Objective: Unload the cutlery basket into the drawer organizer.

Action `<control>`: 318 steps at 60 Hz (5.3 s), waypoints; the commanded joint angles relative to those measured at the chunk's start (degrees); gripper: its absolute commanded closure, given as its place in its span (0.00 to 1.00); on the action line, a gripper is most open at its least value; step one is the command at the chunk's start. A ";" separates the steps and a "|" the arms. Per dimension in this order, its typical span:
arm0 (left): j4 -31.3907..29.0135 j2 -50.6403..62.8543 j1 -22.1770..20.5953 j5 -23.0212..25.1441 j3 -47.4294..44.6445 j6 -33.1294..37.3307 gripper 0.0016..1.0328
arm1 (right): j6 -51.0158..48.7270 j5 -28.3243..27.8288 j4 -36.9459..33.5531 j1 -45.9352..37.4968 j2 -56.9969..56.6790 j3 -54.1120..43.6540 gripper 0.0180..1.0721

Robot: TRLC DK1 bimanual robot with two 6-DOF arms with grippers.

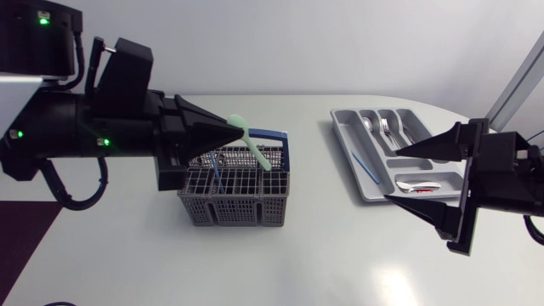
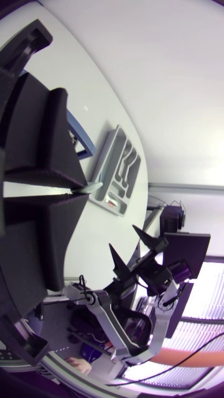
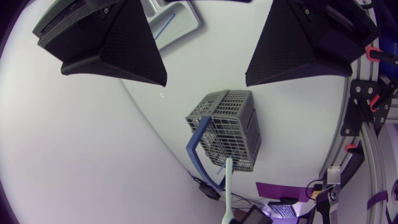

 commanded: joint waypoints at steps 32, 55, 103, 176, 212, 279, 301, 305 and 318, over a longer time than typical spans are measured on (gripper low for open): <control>-11.86 15.30 -8.57 15.97 8.73 18.21 0.92 | 12.48 -7.34 4.00 16.68 14.36 4.39 0.33; -14.68 18.38 -9.19 16.68 11.37 21.29 0.92 | 15.21 -10.68 4.87 21.43 17.00 5.10 0.53; -16.87 19.87 -9.98 17.38 13.39 21.73 0.92 | 16.00 -10.50 5.67 25.47 15.77 3.25 0.92; -7.12 10.29 4.61 -13.21 -1.64 2.48 0.05 | -18.63 3.12 13.84 -13.47 10.67 -10.90 0.94; -6.33 10.29 5.31 -19.27 -1.64 -2.27 0.05 | -31.20 6.72 42.23 -27.26 38.97 -5.80 0.94; -6.77 10.29 4.08 -27.53 -1.64 -6.49 0.05 | -41.57 19.12 69.39 -25.07 52.59 -11.95 0.06; -2.72 12.14 1.62 -30.43 -4.19 -6.75 0.07 | -39.02 16.39 69.04 -26.82 46.88 -15.64 0.06; -1.58 13.11 1.80 -31.05 -4.45 -6.66 0.07 | -38.93 16.22 68.95 -27.09 46.79 -15.73 0.06; 2.38 14.69 1.88 -33.24 -5.77 -6.93 0.09 | -38.76 16.04 68.86 -27.44 46.79 -16.26 0.06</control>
